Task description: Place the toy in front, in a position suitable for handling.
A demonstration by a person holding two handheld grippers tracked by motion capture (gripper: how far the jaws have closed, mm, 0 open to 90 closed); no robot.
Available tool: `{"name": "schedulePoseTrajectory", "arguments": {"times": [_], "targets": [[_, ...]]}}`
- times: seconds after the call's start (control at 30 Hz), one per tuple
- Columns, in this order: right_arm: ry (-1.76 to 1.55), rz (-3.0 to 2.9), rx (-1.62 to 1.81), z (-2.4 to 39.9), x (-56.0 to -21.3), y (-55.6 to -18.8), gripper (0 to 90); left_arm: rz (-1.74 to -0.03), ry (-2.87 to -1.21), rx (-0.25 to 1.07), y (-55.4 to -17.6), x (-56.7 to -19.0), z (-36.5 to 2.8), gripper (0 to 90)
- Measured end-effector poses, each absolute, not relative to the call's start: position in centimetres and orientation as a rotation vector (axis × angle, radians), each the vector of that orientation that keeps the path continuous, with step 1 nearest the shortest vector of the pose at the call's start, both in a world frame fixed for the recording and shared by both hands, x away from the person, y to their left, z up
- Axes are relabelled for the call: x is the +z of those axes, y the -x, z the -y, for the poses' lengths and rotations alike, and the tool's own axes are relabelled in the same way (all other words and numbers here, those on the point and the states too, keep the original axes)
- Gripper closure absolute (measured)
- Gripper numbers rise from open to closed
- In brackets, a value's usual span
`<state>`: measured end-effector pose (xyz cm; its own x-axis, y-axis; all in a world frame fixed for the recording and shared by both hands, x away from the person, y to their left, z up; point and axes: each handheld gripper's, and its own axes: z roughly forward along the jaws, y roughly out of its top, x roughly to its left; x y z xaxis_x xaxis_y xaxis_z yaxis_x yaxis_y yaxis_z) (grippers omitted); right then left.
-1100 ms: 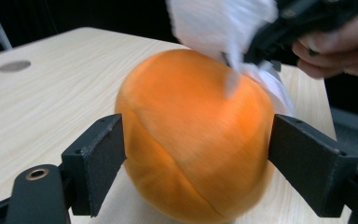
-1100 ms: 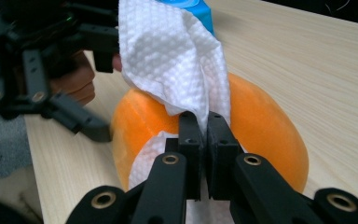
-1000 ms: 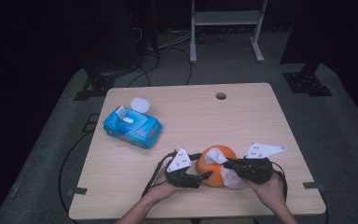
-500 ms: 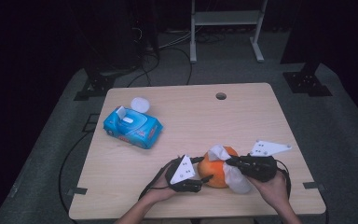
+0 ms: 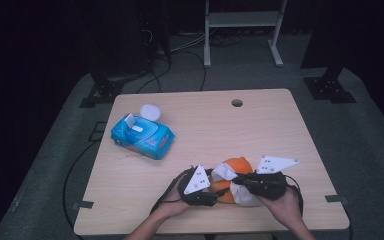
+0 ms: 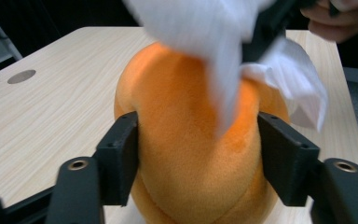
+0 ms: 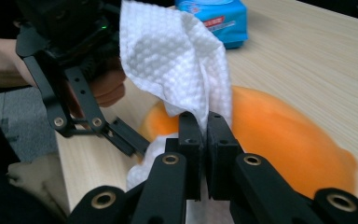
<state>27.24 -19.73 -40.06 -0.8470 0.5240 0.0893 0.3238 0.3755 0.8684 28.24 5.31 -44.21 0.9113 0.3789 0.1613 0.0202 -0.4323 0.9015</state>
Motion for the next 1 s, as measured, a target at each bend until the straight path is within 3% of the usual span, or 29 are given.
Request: {"name": "schedulePoseTrajectory", "arguments": {"times": [0.13, 0.27, 0.3, 0.37, 0.53, 1.0], "targets": [[-0.875, -2.393, 1.435, 21.9, -40.8, -28.2, 85.5, -0.323, -2.003, 0.329, -29.4, -44.5, -6.6, 34.7], [-0.902, -2.405, 1.445, 22.2, -41.5, -28.2, 85.5, -0.341, -1.959, 0.346, -29.1, -43.9, -6.1, 16.9], [-0.883, -2.412, 1.448, 21.7, -41.4, -28.1, 85.5, -0.331, -1.961, 0.352, -28.9, -43.8, -5.8, 15.9], [-0.84, -2.42, 1.449, 20.8, -41.2, -27.7, 85.4, -0.304, -1.991, 0.401, -28.7, -44.1, -5.6, 21.0], [-0.82, -2.443, 1.415, 20.4, -41.5, -27.9, 85.4, -0.328, -2.011, 0.372, -29.4, -44.7, -6.8, 32.0], [-0.985, -2.422, 1.462, 22.8, -42.5, -29.4, 85.5, -0.321, -2.017, 0.324, -30.0, -45.1, -7.8, 33.9]]}}
